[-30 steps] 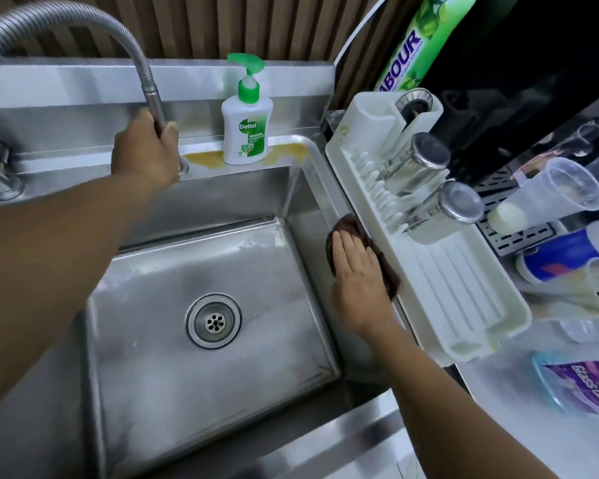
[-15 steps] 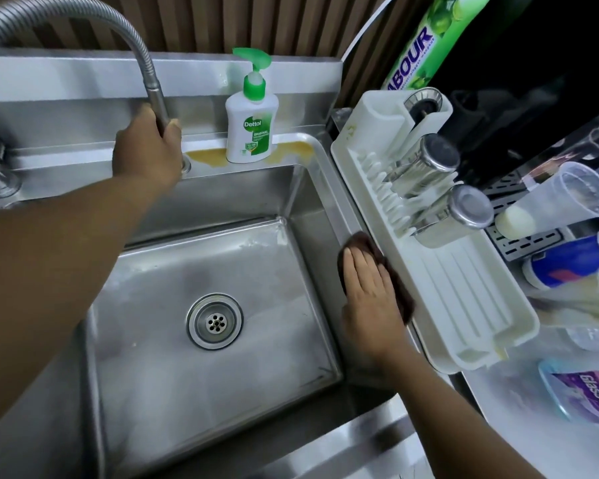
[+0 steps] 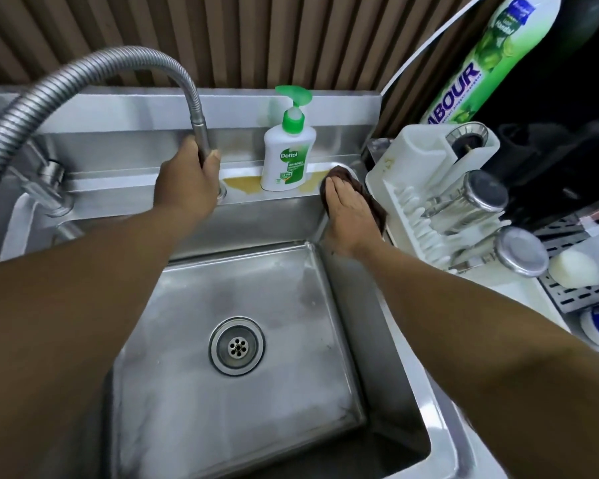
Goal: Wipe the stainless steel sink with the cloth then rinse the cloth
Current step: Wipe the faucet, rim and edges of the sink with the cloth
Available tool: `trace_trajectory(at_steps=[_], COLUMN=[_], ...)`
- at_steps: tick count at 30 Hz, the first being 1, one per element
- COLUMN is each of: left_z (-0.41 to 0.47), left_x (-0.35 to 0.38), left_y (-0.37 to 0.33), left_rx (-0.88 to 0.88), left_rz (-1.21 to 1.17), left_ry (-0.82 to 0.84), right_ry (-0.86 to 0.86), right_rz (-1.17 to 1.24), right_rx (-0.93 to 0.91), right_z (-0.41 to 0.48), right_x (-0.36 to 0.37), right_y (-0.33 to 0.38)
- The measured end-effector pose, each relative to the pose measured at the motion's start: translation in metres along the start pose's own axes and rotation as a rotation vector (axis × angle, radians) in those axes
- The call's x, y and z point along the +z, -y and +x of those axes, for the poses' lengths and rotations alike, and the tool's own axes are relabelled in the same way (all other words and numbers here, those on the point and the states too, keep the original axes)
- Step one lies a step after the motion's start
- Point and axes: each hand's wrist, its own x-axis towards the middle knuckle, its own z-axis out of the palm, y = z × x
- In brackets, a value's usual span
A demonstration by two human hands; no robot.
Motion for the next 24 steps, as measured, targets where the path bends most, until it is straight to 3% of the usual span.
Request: trace_trajectory(at_steps=[8,16,24], left_z=[-0.003,-0.003,0.001], left_x=[0.000,-0.003,-0.003], left_y=[-0.003,-0.003,-0.001], left_rx=[0.033,0.048,0.037], left_rz=[0.018,0.047,0.028], left_ry=[-0.003,-0.009,0.010], right_ry=[-0.036,-0.038,-0.101], right_rz=[0.104,-0.065,-0.075], right_rx=[0.009,0.156,0.115], right_z=[-0.099,-0.260,-0.197], right_x=[0.000,0.022,0.013], right_y=[0.007,0.015,0.007])
